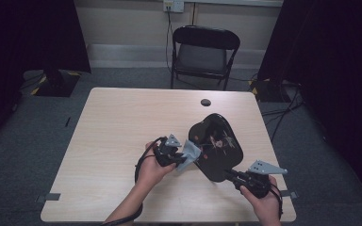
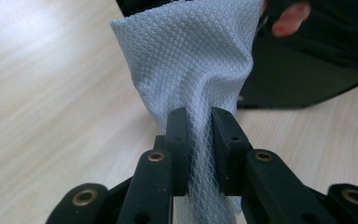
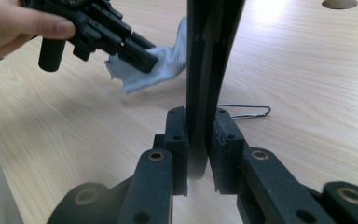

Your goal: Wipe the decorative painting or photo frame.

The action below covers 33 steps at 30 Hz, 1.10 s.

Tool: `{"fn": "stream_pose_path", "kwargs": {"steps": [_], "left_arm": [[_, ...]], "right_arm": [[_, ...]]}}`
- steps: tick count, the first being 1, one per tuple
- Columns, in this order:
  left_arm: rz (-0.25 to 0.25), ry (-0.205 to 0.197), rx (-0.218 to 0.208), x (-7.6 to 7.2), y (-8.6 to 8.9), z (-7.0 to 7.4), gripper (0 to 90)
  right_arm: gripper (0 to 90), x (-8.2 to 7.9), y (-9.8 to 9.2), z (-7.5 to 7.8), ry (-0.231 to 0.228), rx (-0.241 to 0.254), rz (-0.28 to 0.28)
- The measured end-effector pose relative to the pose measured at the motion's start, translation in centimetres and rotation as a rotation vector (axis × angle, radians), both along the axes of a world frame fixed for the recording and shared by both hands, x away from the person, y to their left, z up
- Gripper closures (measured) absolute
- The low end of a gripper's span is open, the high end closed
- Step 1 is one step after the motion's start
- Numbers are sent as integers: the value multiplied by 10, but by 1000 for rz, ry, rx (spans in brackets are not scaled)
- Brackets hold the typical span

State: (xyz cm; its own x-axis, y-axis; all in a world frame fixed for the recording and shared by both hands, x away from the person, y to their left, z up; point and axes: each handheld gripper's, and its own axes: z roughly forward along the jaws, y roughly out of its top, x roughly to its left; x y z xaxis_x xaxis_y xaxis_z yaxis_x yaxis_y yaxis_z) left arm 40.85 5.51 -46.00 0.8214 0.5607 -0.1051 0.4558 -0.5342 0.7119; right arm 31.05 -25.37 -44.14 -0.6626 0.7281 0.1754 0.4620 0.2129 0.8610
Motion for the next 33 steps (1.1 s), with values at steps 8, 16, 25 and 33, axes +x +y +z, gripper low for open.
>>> {"fn": "stream_pose_path", "kwargs": {"steps": [8,16,25,33], "left_arm": [[-7,34,39,-4,1,-16,780],[8,34,9,-4,14,-1,780],[22,-45,-61,0,25,56,780],[0,-139,-129,0,12,112,779]], "right_arm": [[792,0,1,0,-1,-5,-7],[791,0,1,0,-1,-1,-10],[792,0,1,0,1,-1,-9],[792,0,1,0,1,-4,-10]]}}
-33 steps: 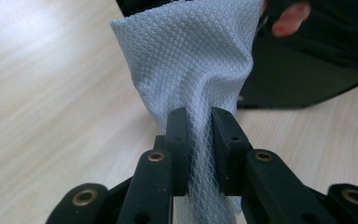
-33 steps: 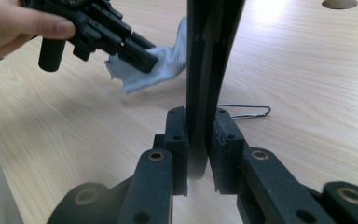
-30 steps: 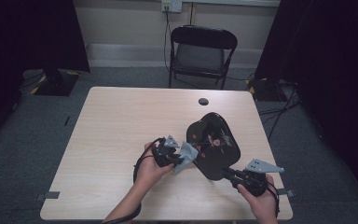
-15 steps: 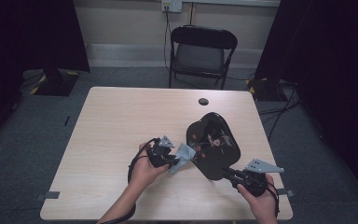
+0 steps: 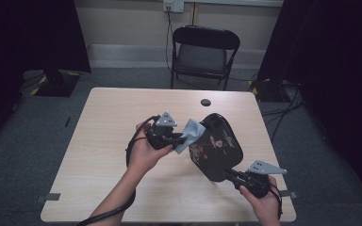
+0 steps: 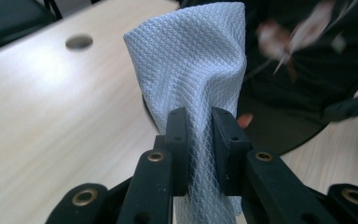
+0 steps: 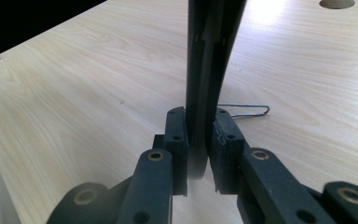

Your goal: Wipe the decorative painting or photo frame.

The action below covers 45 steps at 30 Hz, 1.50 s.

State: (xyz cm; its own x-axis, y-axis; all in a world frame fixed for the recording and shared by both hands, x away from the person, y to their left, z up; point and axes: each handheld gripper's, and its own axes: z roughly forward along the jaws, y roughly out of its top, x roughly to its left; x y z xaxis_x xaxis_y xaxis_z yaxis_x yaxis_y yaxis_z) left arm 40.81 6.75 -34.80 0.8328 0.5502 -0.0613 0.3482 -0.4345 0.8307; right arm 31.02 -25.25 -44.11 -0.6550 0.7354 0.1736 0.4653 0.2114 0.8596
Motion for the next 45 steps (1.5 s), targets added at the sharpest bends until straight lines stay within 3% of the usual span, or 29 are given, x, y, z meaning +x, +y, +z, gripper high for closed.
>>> {"fn": "stream_pose_path", "kwargs": {"steps": [3,7,15,25,45], "left_arm": [[-13,-33,-22,-1,-7,15,779],[-25,-36,-4,0,-17,16,779],[-27,-5,-1,2,-21,-6,779],[-28,21,42,1,-19,-30,779],[-30,120,108,-4,-27,-97,778]], "right_arm": [[792,0,0,0,2,-1,2],[792,0,1,0,1,2,2],[793,1,1,0,2,0,5],[793,1,1,0,-1,-2,6],[792,1,1,0,0,-2,7]]}}
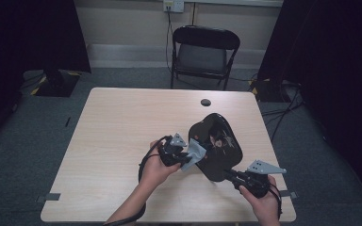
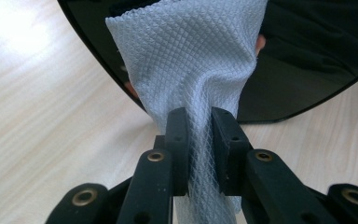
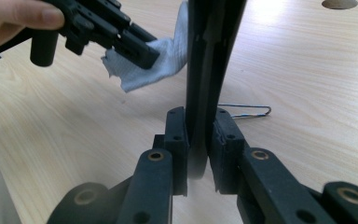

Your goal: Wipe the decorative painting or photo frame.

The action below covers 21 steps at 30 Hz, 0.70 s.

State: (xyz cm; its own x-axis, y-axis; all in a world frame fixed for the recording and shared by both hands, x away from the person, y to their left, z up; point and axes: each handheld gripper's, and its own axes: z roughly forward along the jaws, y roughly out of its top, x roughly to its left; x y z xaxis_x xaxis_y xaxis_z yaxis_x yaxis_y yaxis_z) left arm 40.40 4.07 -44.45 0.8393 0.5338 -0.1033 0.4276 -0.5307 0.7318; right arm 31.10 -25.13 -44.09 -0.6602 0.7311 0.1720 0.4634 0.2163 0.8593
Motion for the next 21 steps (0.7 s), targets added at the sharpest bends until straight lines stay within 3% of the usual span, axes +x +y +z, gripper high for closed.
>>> {"fn": "stream_pose_path", "kwargs": {"steps": [13,17,21], "left_arm": [[-4,63,65,-4,-1,-32,777],[-9,63,69,-5,1,-30,777],[-3,53,59,-5,7,-18,778]], "right_arm": [[792,0,0,0,0,2,0],[792,0,0,0,0,5,-2],[793,0,0,0,2,5,-3]]}}
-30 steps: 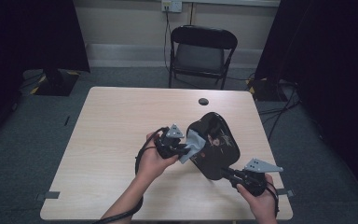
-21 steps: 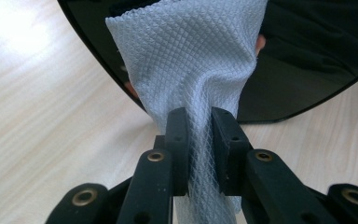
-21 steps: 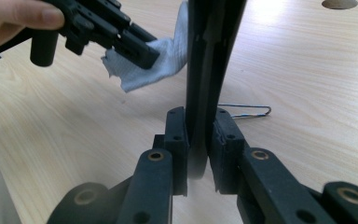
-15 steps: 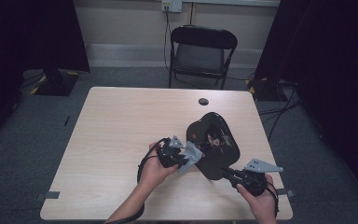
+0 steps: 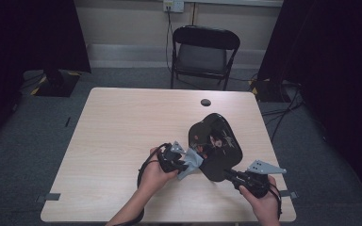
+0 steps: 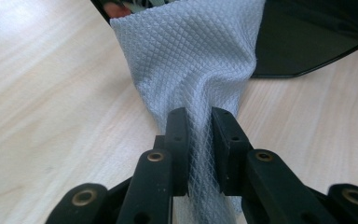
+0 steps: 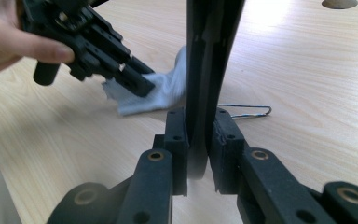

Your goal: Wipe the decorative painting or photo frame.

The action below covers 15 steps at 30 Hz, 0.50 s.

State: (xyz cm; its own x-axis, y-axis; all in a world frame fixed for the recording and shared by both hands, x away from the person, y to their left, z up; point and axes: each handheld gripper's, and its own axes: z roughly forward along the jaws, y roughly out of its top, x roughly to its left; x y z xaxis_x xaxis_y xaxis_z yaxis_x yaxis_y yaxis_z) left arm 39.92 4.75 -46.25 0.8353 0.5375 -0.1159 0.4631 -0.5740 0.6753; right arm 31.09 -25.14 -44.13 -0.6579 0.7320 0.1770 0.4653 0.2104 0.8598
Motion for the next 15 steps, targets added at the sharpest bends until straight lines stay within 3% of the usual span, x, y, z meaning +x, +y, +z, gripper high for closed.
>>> {"fn": "stream_pose_path", "kwargs": {"steps": [10,15], "left_arm": [[29,-77,-60,3,21,51,777],[37,-113,-90,7,23,78,777]], "right_arm": [[792,0,0,0,0,3,-1],[792,0,1,0,0,5,-1]]}}
